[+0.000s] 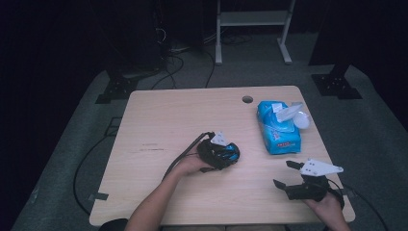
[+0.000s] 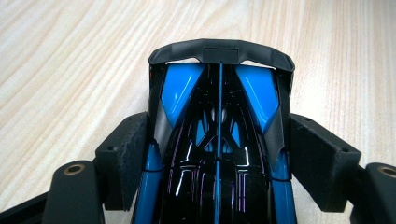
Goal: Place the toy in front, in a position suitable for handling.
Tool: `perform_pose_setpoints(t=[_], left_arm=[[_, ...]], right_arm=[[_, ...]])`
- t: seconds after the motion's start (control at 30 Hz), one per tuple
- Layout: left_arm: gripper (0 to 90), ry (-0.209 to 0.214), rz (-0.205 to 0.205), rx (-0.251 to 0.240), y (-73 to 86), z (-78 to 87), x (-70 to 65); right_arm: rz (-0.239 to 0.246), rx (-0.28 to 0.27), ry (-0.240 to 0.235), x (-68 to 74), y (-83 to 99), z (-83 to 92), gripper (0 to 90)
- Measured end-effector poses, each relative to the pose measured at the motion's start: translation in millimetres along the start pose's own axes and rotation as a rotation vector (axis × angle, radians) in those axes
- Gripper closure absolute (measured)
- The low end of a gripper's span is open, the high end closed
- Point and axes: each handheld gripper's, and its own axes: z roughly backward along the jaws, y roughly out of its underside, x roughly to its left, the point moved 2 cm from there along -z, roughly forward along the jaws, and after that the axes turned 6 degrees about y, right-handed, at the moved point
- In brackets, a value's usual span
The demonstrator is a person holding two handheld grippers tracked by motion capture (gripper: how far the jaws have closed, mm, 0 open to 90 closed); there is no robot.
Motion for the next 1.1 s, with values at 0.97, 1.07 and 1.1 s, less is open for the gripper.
perform_pose_setpoints(t=[0.97, 1.07, 1.1], left_arm=[[17.9, -0.028, 0.008, -0.079, 6.4, 36.4, -4.8], [17.1, -0.035, 0.012, -0.118, 10.9, 48.1, -6.7], [16.8, -0.032, 0.014, -0.126, 12.7, 51.6, -7.4]], right_arm=[[-0.010, -0.030, 0.212, -50.2, -52.8, -8.3, 15.3], [-0.015, -0.028, 0.259, -66.6, -65.7, -15.6, 15.3], [-0.013, -0.024, 0.270, -73.0, -69.8, -18.8, 15.4]])
